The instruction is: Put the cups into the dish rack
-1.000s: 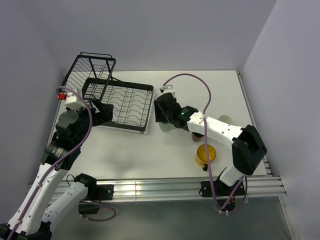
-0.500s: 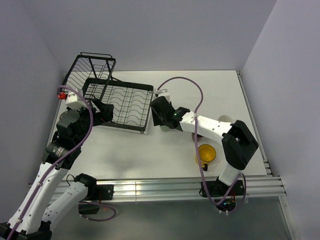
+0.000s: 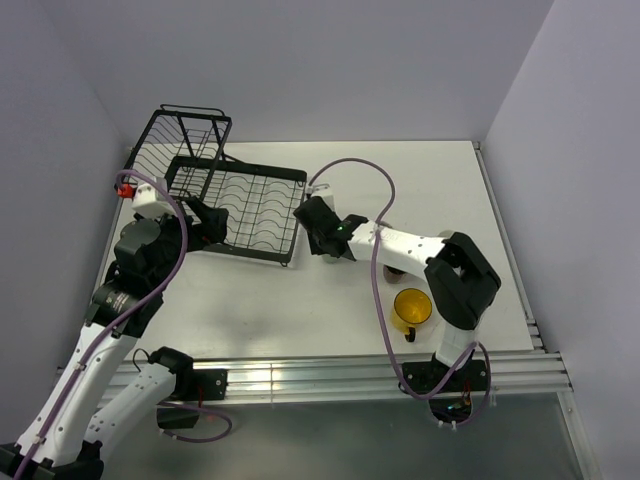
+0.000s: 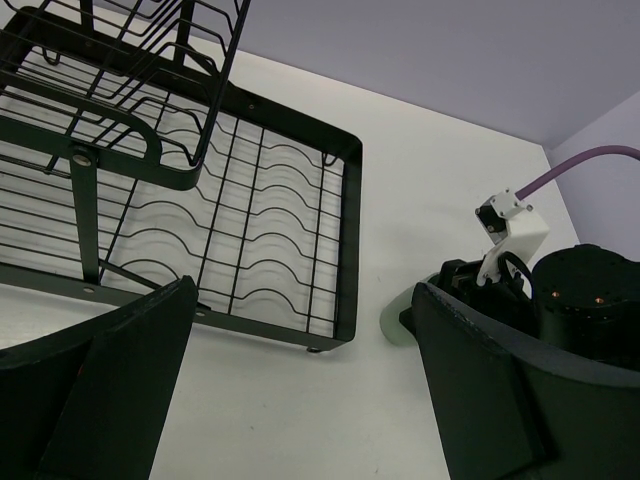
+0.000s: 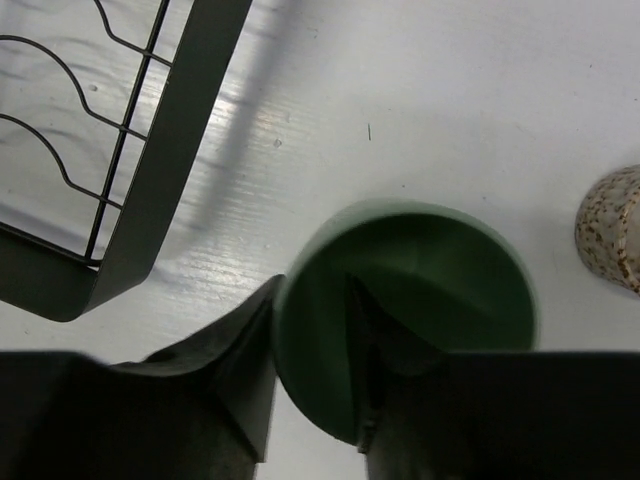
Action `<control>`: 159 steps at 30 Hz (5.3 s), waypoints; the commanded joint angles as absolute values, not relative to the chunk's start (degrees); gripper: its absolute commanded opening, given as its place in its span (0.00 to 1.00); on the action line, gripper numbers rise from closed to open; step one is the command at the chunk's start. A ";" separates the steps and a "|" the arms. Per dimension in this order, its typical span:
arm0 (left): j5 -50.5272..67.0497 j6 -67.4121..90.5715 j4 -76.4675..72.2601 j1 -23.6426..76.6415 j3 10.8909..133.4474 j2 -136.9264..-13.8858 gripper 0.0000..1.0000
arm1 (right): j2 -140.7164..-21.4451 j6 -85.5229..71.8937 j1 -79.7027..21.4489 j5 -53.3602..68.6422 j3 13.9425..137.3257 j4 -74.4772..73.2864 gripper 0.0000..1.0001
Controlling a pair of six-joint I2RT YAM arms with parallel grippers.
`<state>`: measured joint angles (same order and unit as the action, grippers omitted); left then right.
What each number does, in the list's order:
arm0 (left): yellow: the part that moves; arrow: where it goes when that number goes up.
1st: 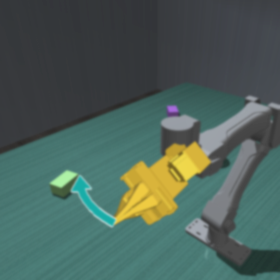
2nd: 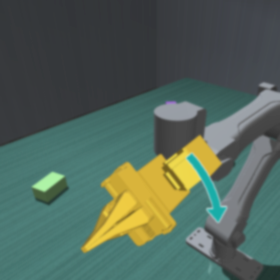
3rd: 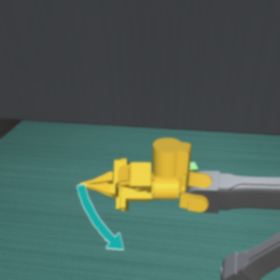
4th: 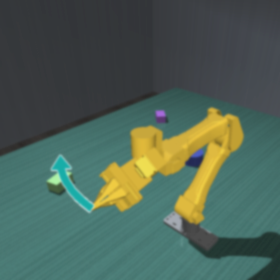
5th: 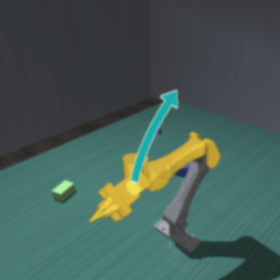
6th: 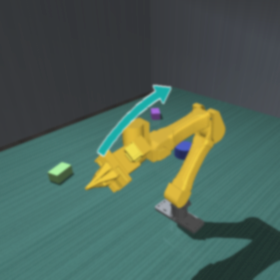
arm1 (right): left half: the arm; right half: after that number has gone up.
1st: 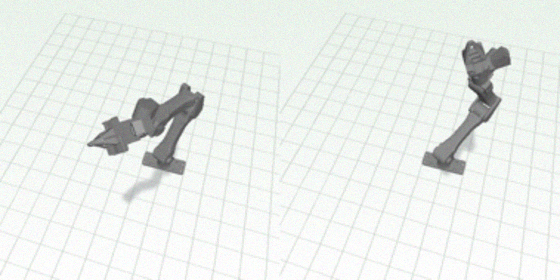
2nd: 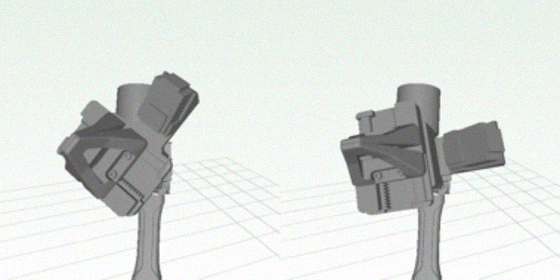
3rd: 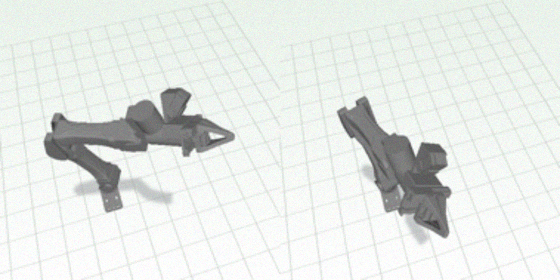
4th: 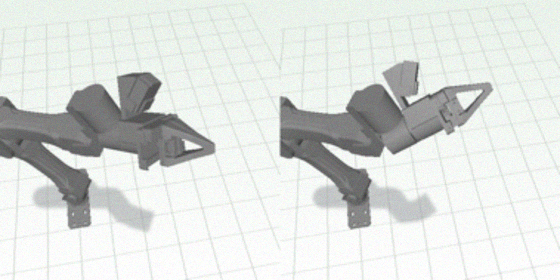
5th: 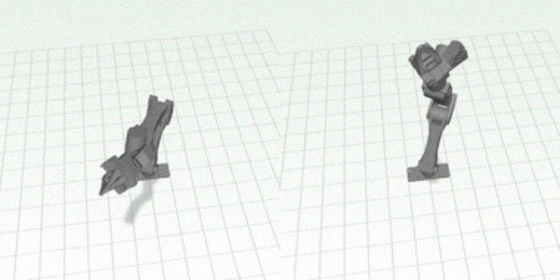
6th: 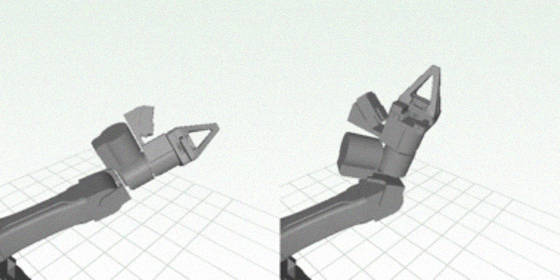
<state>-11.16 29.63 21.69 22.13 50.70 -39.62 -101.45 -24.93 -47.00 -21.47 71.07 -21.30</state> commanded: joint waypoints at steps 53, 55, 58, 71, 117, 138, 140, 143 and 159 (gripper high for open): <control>26.81 51.06 -15.21 29.17 52.82 -61.52 0.99 | -71.98 -76.90 -26.72 38.94 46.23 62.83 0.00; 26.19 51.06 -15.12 29.53 52.30 -61.09 0.99 | -72.59 -78.13 -26.63 39.20 46.41 64.42 0.00; 26.28 51.50 -15.55 29.71 51.77 -60.91 0.99 | -74.09 -80.33 -26.63 39.55 46.15 67.75 0.00; 27.07 52.56 -16.44 30.41 51.42 -61.79 0.69 | -77.08 -81.83 -26.63 39.73 45.09 71.54 0.00; -27.51 20.75 52.27 29.62 132.32 -119.41 0.00 | -51.15 -39.47 -25.84 -1.15 53.17 -9.40 0.60; -25.22 20.30 50.36 24.61 126.30 -129.90 0.00 | -55.28 -39.20 -25.93 2.11 51.94 -7.21 0.59; -25.31 20.22 50.36 24.61 126.30 -130.16 0.01 | -55.46 -39.20 -25.93 2.11 51.86 -7.29 0.58; -25.84 19.95 51.06 24.61 126.82 -131.04 0.03 | -55.81 -39.29 -25.84 2.28 51.77 -6.94 0.58; -27.16 20.30 48.43 24.17 122.79 -131.22 0.20 | -56.95 -39.20 -26.98 1.76 51.42 -6.15 0.58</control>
